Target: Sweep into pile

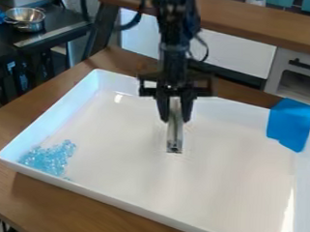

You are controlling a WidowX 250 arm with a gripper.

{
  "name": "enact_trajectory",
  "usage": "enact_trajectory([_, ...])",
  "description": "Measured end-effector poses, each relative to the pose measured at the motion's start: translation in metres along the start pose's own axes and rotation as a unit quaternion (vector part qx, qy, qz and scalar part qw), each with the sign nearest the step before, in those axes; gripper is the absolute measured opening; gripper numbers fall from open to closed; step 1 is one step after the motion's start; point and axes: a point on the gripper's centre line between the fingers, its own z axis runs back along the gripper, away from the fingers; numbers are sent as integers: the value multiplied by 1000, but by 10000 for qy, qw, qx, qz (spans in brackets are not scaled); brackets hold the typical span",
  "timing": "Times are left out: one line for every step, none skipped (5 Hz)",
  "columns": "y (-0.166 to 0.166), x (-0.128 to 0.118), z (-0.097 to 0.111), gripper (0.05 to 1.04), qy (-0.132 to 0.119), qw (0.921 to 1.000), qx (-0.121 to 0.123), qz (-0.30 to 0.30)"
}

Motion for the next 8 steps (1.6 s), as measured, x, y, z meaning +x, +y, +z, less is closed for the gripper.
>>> enact_trajectory([31, 18, -6, 368, -144, 9955, 282, 895])
enact_trajectory([38, 18, -16, 368, -27, 9899, 501, 1322])
enact_trajectory([44, 33, -20, 368, -62, 9860, 618, 1546])
enact_trajectory([45, 48, -26, 368, -106, 9856, 699, 1538])
enact_trajectory([44, 58, -27, 368, -233, 9858, 744, 1490])
enact_trajectory([44, 61, -28, 368, -287, 9858, 759, 1470])
enact_trajectory([43, 63, -28, 368, -302, 9865, 731, 1430])
enact_trajectory([40, 60, -26, 428, -178, 9878, 642, 1410])
